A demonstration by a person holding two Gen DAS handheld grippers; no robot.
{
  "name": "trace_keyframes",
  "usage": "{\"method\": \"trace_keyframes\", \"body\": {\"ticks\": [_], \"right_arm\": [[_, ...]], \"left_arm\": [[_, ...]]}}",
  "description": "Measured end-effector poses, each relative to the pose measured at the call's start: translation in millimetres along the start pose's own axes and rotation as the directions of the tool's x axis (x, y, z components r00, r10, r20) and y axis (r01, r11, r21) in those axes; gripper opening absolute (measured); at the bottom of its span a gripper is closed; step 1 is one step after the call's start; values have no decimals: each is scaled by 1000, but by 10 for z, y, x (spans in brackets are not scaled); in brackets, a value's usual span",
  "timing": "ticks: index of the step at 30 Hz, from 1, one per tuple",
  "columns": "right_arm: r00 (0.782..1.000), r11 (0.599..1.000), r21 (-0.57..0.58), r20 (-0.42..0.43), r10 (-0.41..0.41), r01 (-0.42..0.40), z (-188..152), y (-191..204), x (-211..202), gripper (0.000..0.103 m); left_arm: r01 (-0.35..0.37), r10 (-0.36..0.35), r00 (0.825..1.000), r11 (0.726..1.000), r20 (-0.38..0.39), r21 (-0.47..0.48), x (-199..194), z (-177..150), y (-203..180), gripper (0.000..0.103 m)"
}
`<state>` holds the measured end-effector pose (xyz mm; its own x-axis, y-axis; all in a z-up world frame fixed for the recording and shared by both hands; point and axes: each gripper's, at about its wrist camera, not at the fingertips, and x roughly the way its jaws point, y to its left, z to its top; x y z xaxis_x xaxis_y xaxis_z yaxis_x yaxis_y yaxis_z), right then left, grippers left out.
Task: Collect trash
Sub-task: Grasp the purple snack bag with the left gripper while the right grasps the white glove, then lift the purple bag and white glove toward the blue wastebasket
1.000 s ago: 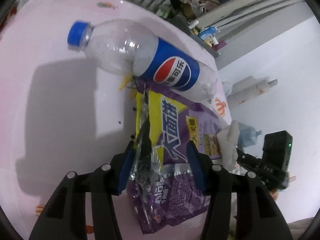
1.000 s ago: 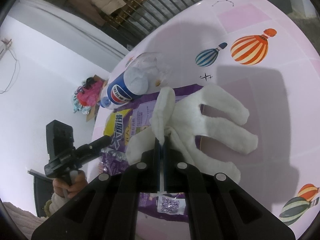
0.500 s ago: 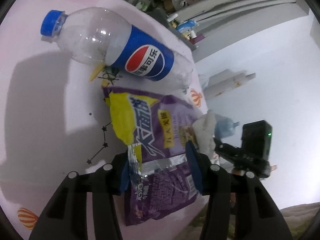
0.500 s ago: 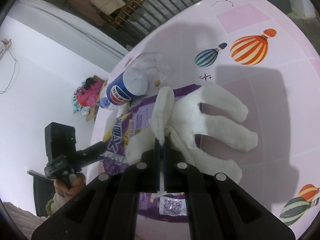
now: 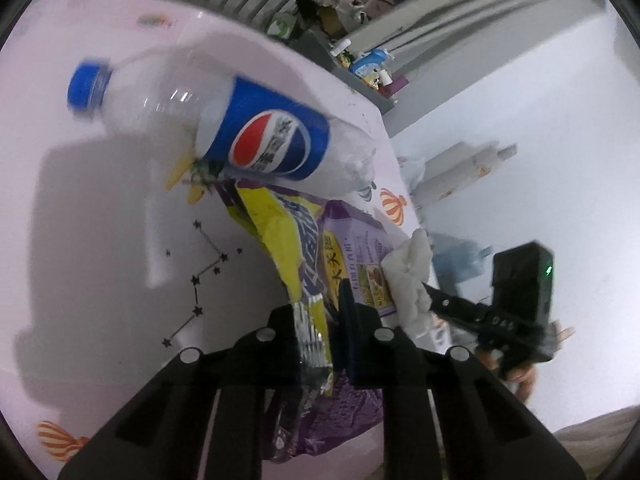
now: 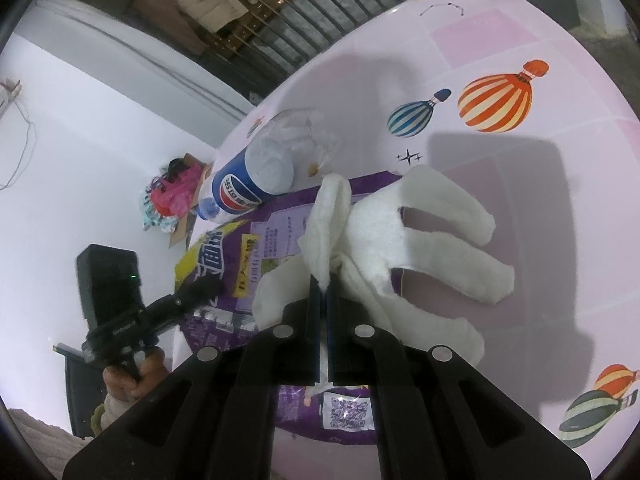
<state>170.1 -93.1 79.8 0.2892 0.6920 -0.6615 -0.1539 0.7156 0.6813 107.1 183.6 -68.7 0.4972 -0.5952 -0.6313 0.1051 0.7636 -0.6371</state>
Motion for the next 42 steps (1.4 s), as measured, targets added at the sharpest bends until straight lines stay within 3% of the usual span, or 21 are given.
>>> {"method": "trace_keyframes", "body": {"ticks": [3, 7, 19, 27, 34, 42], "right_arm": [[1000, 1000, 0, 10, -5, 5, -4, 26, -34, 1], [999, 1000, 4, 36, -1, 1, -2, 40, -134, 1], [990, 998, 47, 138, 21, -28, -69, -34, -551, 1], [974, 998, 58, 225, 26, -40, -82, -24, -870, 1], [951, 995, 78, 307, 37, -64, -94, -90, -1222, 1], [908, 994, 103, 418, -7, -40, -206, -204, -1689, 1]], "left_arm": [[-65, 63, 998, 994, 24, 82, -39, 8, -206, 13], [-102, 96, 994, 984, 48, 145, -64, 29, -378, 13], [-143, 129, 989, 968, 76, 208, -89, 152, -778, 13], [-91, 64, 992, 961, 109, 260, -148, 278, -1043, 13], [-52, 14, 993, 939, 114, 339, -206, 374, -1326, 13], [1, -51, 993, 905, 107, 426, -116, 466, -1712, 12]]}}
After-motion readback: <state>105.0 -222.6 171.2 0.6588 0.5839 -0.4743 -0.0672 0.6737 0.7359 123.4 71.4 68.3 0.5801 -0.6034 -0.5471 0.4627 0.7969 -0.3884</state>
